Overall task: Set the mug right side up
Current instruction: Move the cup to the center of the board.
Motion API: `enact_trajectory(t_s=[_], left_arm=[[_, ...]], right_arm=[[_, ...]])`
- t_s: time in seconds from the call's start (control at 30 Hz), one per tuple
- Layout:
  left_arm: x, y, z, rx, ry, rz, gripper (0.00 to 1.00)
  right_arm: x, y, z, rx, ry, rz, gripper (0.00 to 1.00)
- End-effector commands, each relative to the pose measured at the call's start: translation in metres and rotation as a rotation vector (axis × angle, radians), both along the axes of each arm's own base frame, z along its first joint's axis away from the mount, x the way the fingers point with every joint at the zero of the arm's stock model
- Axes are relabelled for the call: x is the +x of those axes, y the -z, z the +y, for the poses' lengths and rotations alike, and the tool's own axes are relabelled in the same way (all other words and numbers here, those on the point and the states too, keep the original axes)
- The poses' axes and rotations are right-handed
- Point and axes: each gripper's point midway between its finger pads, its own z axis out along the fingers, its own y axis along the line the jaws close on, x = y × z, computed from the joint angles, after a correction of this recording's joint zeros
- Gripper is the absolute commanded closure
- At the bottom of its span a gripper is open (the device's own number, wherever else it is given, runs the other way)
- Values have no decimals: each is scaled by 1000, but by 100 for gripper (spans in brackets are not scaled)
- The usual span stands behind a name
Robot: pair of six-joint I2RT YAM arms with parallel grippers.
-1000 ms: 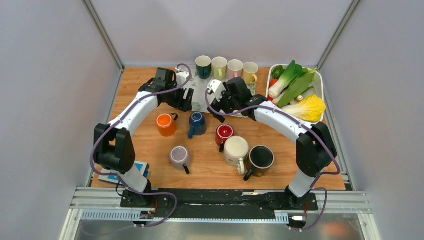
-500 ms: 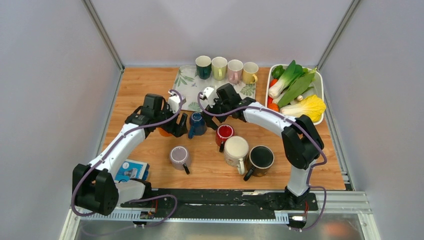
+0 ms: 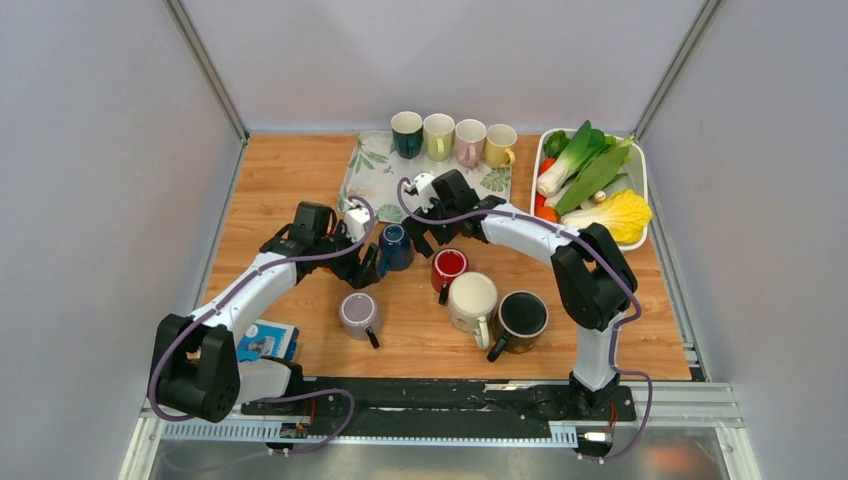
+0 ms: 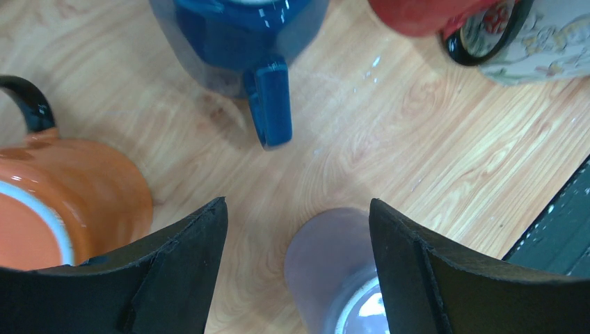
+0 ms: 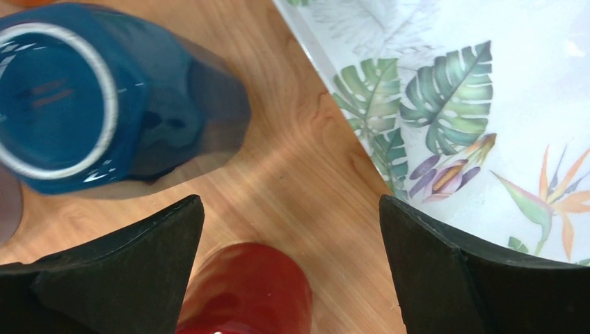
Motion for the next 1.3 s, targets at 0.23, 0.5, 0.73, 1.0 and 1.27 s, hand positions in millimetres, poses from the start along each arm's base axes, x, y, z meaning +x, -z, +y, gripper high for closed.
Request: enact_trajectory(t_s=[0.23, 0.5, 0.73, 1.0, 1.27], left_arm=[[8, 0, -22, -4, 152, -111, 20], [-10, 4, -32, -20, 206, -92, 21], [-13, -4, -31, -16, 216, -98, 21], [-28, -13, -16, 61, 341, -147, 16], [-32, -8, -22, 28, 410, -193, 15]], right_arm=[[38, -19, 37, 142, 77, -6, 0], [45, -26, 42, 135, 70, -47, 0], [58, -38, 1, 95, 99, -91, 0], [-5, -39, -3, 62, -287, -124, 0], [-34, -31, 19, 73, -372, -96, 0]])
